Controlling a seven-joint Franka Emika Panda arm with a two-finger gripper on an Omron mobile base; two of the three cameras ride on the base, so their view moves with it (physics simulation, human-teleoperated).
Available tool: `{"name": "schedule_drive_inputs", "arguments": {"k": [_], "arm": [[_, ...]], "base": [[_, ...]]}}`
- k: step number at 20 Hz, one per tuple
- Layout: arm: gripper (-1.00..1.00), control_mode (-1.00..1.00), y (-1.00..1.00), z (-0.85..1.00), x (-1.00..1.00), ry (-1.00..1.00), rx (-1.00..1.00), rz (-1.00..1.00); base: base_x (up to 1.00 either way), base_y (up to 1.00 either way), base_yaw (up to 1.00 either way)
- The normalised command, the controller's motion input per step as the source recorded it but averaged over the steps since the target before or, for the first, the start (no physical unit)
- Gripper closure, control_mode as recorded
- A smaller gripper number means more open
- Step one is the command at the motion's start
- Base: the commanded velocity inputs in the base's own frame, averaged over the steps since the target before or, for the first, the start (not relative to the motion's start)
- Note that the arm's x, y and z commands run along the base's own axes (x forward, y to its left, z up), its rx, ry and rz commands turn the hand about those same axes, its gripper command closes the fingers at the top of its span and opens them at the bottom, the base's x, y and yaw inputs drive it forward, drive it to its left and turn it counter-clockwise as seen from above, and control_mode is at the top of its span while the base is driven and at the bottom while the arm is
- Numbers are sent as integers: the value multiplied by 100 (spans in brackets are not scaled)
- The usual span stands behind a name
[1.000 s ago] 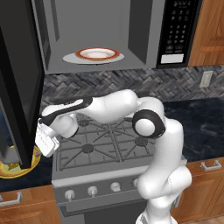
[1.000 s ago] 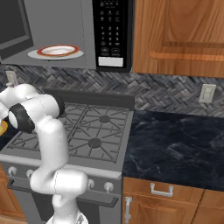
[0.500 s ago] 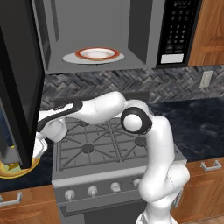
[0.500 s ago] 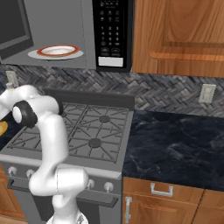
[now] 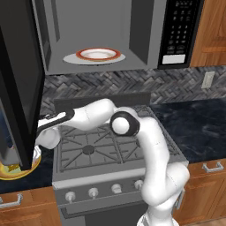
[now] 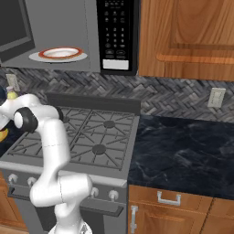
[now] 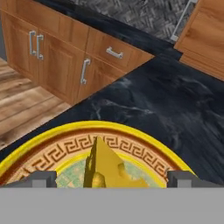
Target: Pick the cheese from the counter and place it in the microwave.
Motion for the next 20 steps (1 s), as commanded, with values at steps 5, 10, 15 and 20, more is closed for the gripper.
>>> {"name": "schedule_drive_inputs", "arguments": {"k": [5, 10, 15, 20], "arm": [[-100, -100, 15, -34, 41, 0, -1, 0], [-100, -100, 20, -51, 17, 0, -8, 0], [-100, -100, 32, -49, 7, 0, -11, 0], [100, -100, 6, -84, -30, 0, -21, 0]], "base": [[0, 0, 0], [0, 0, 0], [0, 0, 0], [0, 0, 0]]}}
